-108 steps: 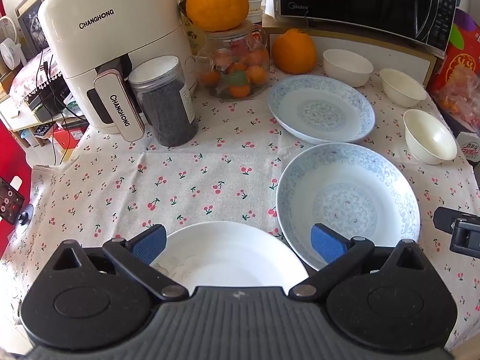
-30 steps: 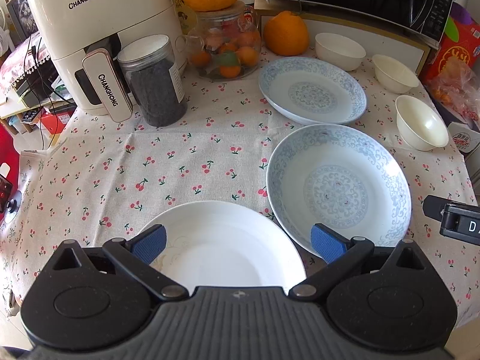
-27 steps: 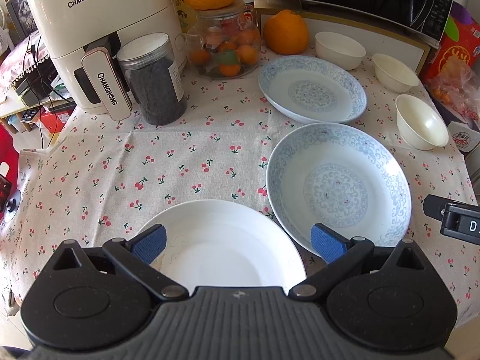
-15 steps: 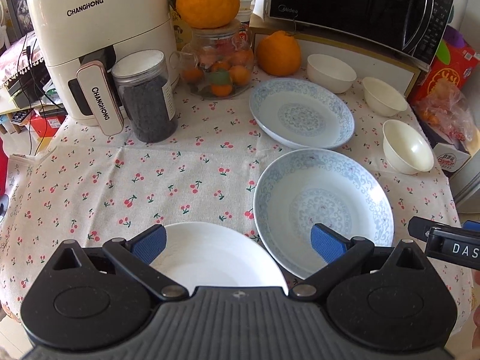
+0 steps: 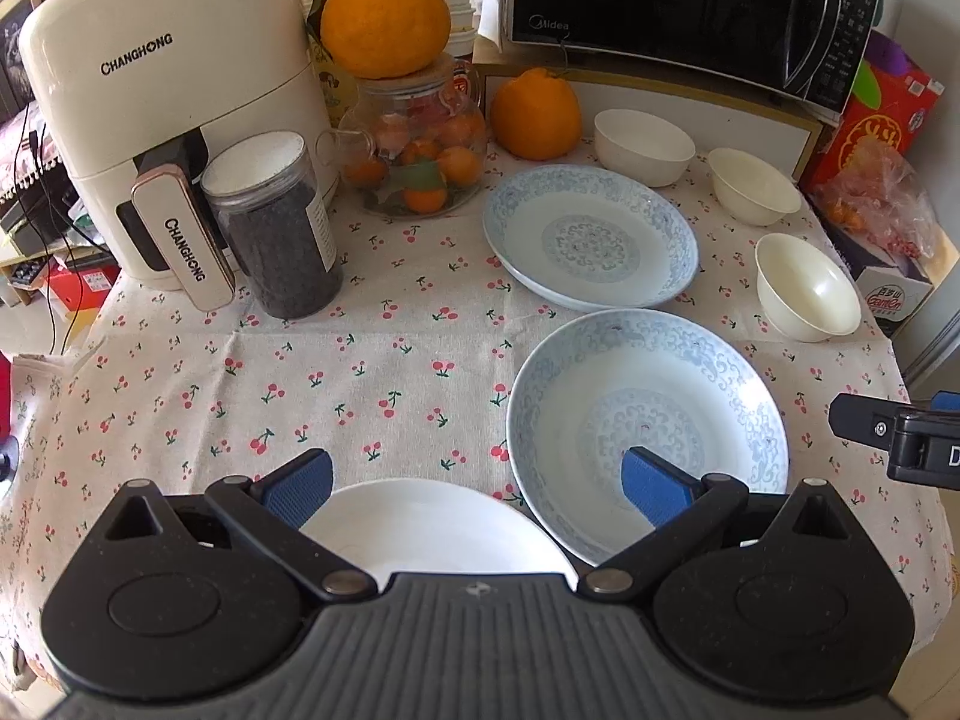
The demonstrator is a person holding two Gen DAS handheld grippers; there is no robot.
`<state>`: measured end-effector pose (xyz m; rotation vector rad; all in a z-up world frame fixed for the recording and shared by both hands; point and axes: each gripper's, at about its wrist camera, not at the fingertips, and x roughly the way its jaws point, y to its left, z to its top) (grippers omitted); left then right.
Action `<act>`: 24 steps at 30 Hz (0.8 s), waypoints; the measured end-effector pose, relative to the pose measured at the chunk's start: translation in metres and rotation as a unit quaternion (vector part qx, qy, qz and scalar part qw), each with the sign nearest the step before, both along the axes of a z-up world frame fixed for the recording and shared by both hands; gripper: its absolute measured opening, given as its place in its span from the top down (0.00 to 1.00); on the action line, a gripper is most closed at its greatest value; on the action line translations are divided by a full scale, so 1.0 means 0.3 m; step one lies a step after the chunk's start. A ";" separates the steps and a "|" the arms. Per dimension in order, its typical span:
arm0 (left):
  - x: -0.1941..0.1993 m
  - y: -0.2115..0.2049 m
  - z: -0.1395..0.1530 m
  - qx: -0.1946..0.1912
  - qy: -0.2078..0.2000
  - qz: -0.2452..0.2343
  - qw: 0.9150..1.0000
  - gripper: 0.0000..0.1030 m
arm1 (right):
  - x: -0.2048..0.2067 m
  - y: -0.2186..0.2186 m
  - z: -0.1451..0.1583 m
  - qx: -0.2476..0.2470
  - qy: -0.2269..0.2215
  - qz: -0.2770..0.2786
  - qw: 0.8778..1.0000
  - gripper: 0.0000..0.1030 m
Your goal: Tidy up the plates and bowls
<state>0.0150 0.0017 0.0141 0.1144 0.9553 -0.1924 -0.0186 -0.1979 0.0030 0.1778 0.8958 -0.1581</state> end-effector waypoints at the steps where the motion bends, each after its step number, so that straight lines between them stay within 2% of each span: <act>1: 0.003 -0.003 0.002 0.005 -0.003 -0.003 1.000 0.00 | 0.007 0.000 -0.001 0.004 0.004 0.002 1.000 0.00; 5: 0.029 -0.005 -0.005 0.011 -0.006 -0.012 1.000 0.00 | 0.032 -0.013 -0.013 0.030 0.006 0.006 1.000 0.00; 9: 0.072 -0.014 -0.045 0.011 -0.010 -0.030 0.999 0.00 | 0.043 -0.041 -0.055 0.056 -0.020 0.007 0.998 0.00; 13: 0.113 -0.020 -0.072 0.014 -0.015 -0.055 0.998 0.02 | 0.067 -0.068 -0.100 0.095 -0.012 0.025 0.995 0.00; 17: 0.158 -0.013 -0.062 -0.028 -0.021 -0.089 0.995 0.03 | 0.082 -0.097 -0.121 0.171 -0.015 0.039 0.984 0.01; 20: 0.194 -0.001 -0.070 -0.073 -0.002 -0.108 0.991 0.10 | 0.097 -0.129 -0.146 0.239 -0.010 0.033 0.970 0.04; 24: 0.235 0.002 -0.124 -0.096 0.039 -0.118 0.988 0.33 | 0.119 -0.159 -0.183 0.278 0.001 0.020 0.960 0.20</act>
